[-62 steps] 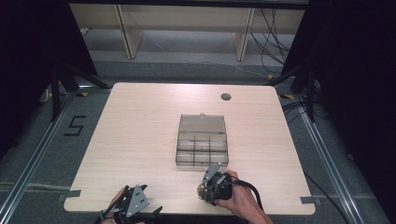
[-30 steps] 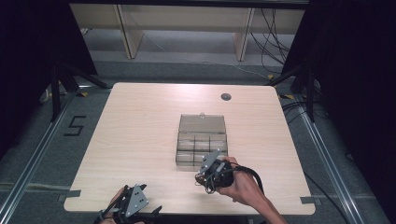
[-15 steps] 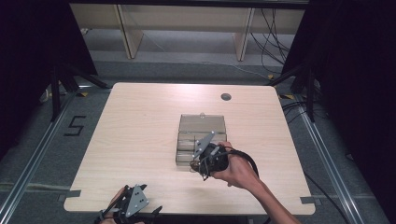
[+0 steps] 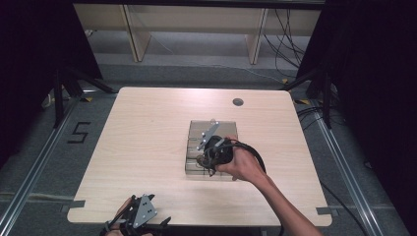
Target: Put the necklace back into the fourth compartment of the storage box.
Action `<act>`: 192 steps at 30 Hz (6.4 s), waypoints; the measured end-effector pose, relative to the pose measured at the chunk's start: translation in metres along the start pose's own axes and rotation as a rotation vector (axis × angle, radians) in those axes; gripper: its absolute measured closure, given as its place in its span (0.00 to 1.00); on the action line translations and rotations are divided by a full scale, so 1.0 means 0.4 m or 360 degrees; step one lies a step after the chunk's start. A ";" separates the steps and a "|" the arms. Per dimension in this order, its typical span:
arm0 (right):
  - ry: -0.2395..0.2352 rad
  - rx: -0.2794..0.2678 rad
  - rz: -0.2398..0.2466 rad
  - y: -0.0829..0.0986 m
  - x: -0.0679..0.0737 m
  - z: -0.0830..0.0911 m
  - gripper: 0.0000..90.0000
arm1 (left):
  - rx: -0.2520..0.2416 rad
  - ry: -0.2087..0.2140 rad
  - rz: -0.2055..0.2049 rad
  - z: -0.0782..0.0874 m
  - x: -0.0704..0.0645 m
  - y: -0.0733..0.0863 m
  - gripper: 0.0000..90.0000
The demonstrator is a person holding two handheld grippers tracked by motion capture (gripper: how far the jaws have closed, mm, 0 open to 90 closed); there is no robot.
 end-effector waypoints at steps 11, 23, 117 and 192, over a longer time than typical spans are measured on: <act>0.0005 0.0059 -0.0051 -0.038 -0.044 -0.059 0.87 | -0.0020 -0.0001 0.0018 0.006 0.001 -0.002 0.17; -0.0026 0.0109 -0.0101 -0.060 -0.082 -0.139 0.87 | -0.0030 0.0000 0.0024 0.009 0.004 -0.003 0.17; -0.0048 -0.0206 -0.0351 0.139 0.013 0.009 0.43 | -0.0013 -0.0009 0.0023 0.001 0.003 0.001 0.17; 0.0053 -0.0393 -0.0501 0.264 0.094 0.033 0.29 | -0.0011 -0.0001 -0.0009 0.008 0.006 -0.003 0.17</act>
Point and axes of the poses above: each handheld gripper's, and its own axes: z roughly backward along the jaws, y roughly out of its underside, x roughly to its left, the point moved 3 cm from there along -z, roughly forward along the jaws, and after that the axes turned 11 degrees about z, right-handed, at the moved point
